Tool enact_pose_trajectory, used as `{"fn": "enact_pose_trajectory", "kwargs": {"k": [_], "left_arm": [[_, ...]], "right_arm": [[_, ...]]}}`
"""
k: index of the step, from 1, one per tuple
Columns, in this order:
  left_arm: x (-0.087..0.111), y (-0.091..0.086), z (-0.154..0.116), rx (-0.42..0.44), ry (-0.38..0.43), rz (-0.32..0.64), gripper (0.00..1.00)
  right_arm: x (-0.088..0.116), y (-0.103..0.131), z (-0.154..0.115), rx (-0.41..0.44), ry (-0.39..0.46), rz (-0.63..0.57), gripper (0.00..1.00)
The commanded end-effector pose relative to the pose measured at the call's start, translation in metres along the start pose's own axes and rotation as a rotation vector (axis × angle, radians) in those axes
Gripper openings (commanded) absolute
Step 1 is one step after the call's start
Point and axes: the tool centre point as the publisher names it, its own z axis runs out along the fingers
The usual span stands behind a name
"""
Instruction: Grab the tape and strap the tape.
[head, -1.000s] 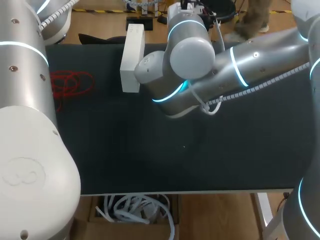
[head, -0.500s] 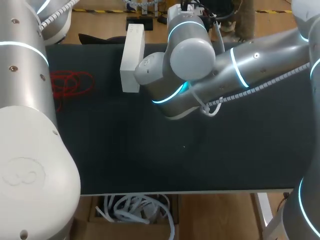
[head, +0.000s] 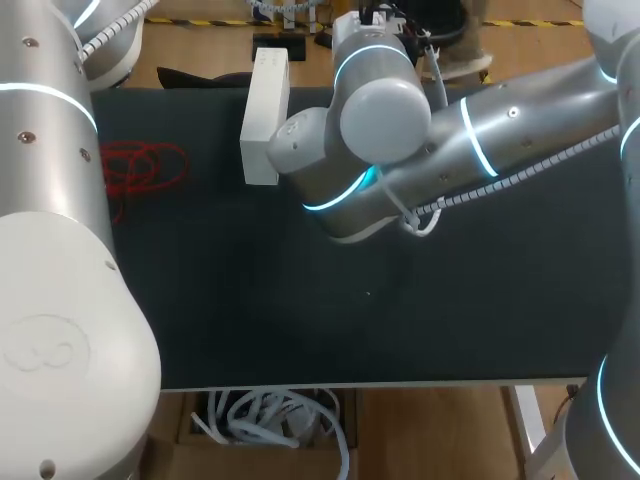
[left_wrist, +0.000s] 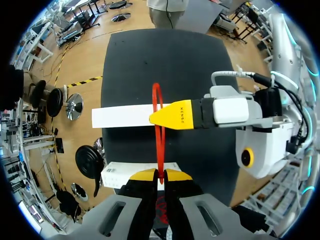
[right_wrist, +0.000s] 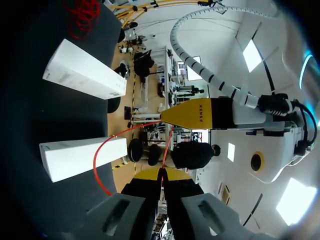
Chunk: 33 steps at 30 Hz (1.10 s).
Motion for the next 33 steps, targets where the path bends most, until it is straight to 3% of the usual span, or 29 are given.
{"fn": "enact_pose_trajectory", "kwargs": {"k": [1, 33], "left_arm": [[-0.001, 0.0, -0.001, -0.004, 0.004, 0.0, 0.0], [-0.001, 0.0, -0.001, -0.004, 0.004, 0.0, 0.0]], "right_arm": [[-0.003, 0.001, -0.002, -0.003, 0.009, -0.002, 0.0], [-0.002, 0.013, -0.001, -0.043, 0.021, -0.023, 0.0]]}}
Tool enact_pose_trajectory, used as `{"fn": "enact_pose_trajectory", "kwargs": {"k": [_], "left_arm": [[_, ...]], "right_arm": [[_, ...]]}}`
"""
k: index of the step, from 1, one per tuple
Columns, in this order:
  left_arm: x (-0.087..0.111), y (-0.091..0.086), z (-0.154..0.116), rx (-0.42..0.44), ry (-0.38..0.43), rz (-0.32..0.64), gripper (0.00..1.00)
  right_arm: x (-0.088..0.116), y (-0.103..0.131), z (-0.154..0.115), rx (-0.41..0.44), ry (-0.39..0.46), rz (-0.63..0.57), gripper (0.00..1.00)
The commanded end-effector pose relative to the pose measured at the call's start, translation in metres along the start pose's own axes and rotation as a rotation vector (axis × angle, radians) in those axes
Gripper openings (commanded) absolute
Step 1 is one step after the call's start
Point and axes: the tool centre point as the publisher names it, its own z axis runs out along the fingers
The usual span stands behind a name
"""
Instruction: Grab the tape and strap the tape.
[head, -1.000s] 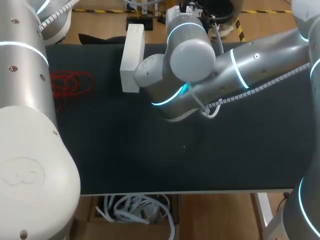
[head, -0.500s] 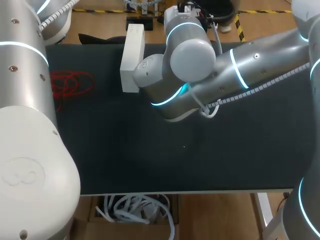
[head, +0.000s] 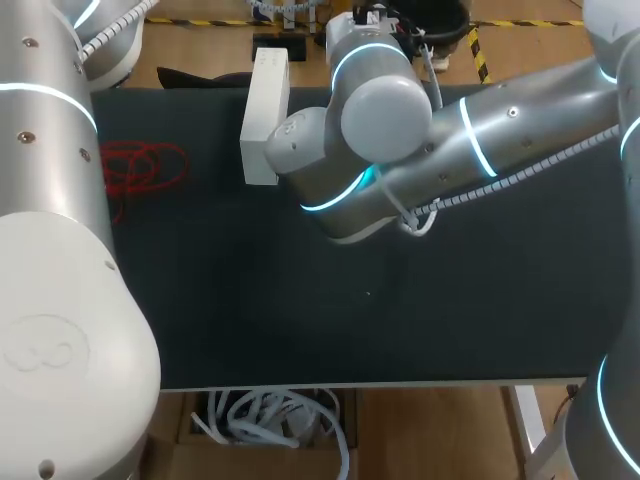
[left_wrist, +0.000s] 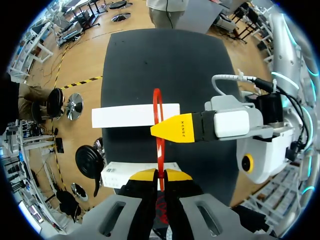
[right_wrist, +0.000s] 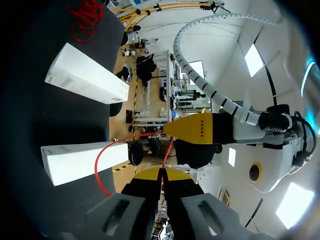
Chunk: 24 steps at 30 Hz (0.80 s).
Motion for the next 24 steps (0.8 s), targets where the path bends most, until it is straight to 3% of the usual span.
{"fn": "enact_pose_trajectory", "kwargs": {"k": [1, 24], "left_arm": [[-0.0009, -0.0005, -0.0015, -0.004, 0.004, 0.001, 0.0], [-0.0009, -0.0005, -0.0015, -0.004, 0.004, 0.001, 0.0]], "right_arm": [[-0.0029, -0.0007, -0.0016, -0.006, 0.008, -0.004, 0.0], [-0.0086, 0.0042, -0.0014, -0.046, -0.001, 0.005, 0.0]]}}
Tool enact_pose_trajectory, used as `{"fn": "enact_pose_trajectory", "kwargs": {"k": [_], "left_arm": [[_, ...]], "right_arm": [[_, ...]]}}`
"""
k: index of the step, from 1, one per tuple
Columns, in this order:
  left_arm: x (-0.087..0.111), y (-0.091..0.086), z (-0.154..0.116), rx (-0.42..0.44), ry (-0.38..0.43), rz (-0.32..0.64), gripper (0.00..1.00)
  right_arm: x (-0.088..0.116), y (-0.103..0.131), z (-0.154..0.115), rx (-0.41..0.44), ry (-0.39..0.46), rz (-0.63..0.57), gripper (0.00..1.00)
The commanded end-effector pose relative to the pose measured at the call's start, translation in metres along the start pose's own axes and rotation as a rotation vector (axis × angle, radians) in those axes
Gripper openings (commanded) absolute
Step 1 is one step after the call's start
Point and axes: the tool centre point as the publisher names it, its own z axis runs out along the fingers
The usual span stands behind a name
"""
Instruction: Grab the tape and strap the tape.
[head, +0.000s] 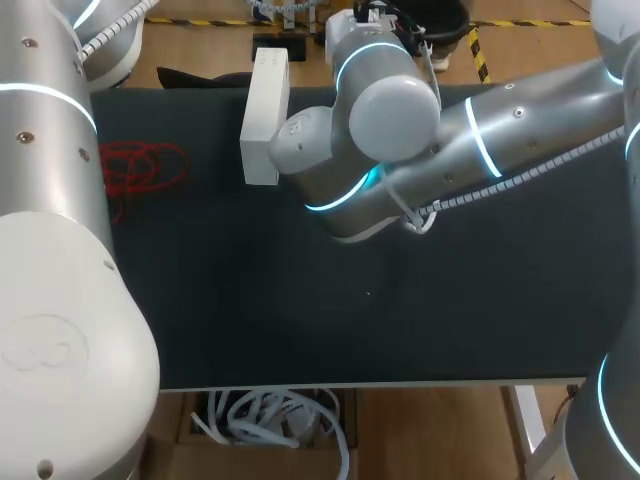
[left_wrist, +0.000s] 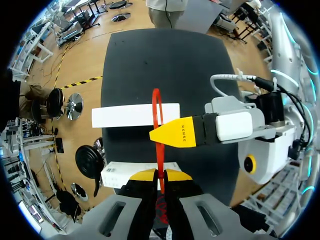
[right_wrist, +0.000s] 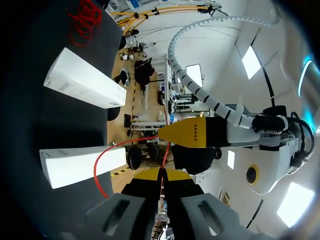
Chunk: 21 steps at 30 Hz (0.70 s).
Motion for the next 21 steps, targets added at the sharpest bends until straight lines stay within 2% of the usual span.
{"fn": "enact_pose_trajectory", "kwargs": {"k": [1, 21], "left_arm": [[-0.0009, -0.0011, -0.0013, -0.004, 0.004, 0.001, 0.0], [-0.0009, -0.0011, -0.0013, -0.004, 0.004, 0.001, 0.0]], "right_arm": [[-0.0033, -0.001, -0.0019, -0.009, 0.012, -0.005, 0.0], [-0.0036, 0.0022, -0.0039, -0.036, -0.004, -0.01, 0.0]]}}
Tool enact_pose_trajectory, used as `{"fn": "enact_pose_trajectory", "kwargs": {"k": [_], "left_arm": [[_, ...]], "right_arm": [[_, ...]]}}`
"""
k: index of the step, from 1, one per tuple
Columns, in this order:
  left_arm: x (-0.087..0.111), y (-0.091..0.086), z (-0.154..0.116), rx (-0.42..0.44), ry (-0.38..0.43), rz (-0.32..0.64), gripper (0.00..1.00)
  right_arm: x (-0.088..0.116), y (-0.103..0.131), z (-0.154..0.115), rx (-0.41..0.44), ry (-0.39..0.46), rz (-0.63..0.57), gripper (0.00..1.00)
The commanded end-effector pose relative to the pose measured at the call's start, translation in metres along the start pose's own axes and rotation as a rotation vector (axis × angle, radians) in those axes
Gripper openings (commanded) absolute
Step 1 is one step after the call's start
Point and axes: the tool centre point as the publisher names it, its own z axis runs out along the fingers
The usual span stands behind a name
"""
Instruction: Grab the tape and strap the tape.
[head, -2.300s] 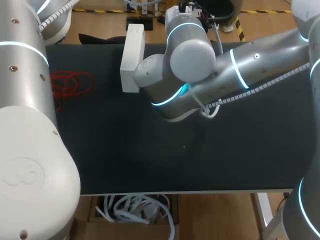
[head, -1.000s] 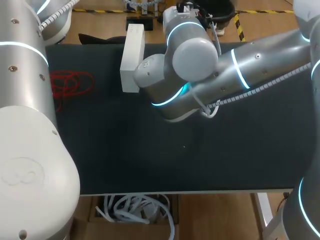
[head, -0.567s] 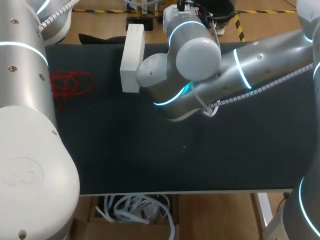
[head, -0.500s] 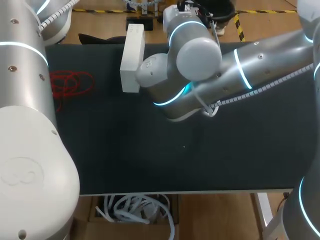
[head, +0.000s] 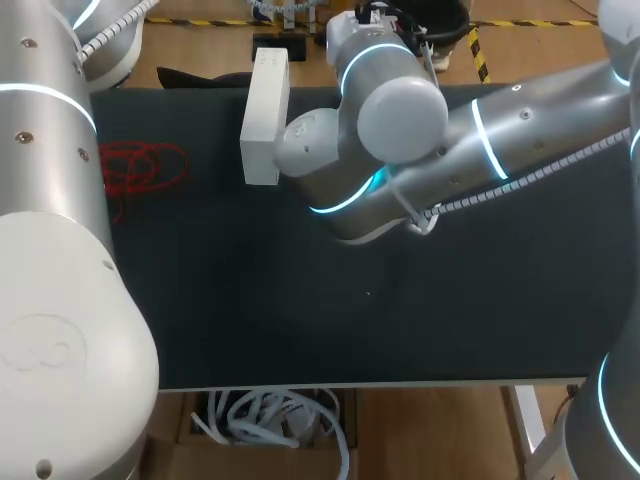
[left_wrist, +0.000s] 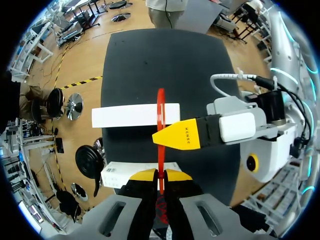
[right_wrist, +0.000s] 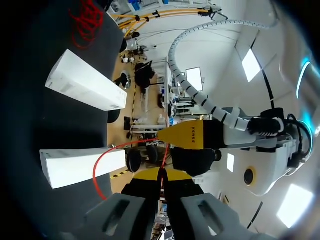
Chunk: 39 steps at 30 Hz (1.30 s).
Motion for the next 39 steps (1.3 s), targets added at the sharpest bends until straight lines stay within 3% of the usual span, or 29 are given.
{"fn": "enact_pose_trajectory", "kwargs": {"k": [1, 11, 12, 14, 15, 17, 18, 26, 33, 39], "left_arm": [[-0.001, -0.001, -0.002, -0.004, 0.004, 0.001, 0.0], [-0.001, -0.001, -0.002, -0.004, 0.004, 0.001, 0.0], [-0.001, -0.001, -0.002, -0.004, 0.004, 0.001, 0.0], [-0.001, -0.001, -0.002, -0.004, 0.004, 0.001, 0.0], [-0.001, -0.001, -0.002, -0.004, 0.004, 0.001, 0.0], [-0.001, -0.001, -0.002, -0.004, 0.004, 0.001, 0.0], [-0.001, -0.001, -0.002, -0.004, 0.004, 0.001, 0.0], [-0.001, -0.001, -0.002, -0.004, 0.004, 0.001, 0.0], [-0.001, -0.001, -0.002, -0.004, 0.004, 0.001, 0.0], [-0.001, -0.001, -0.002, -0.004, 0.004, 0.001, 0.0]], "right_arm": [[-0.002, -0.001, -0.001, -0.008, 0.003, 0.001, 0.0], [-0.002, -0.001, -0.001, -0.01, 0.005, 0.0, 0.0], [-0.002, -0.001, -0.002, -0.01, 0.005, 0.002, 0.05], [-0.001, -0.002, -0.002, -0.01, 0.007, 0.002, 0.47], [-0.001, -0.002, -0.003, -0.009, 0.007, 0.002, 0.76], [0.0, -0.002, -0.004, -0.011, 0.009, 0.0, 0.97], [0.0, -0.002, -0.004, -0.011, 0.01, 0.0, 1.0], [0.003, -0.006, -0.011, -0.014, 0.016, -0.001, 1.0], [0.008, -0.013, -0.034, -0.07, 0.043, -0.014, 1.0], [0.02, -0.046, -0.055, -0.072, 0.105, -0.011, 1.0]]}}
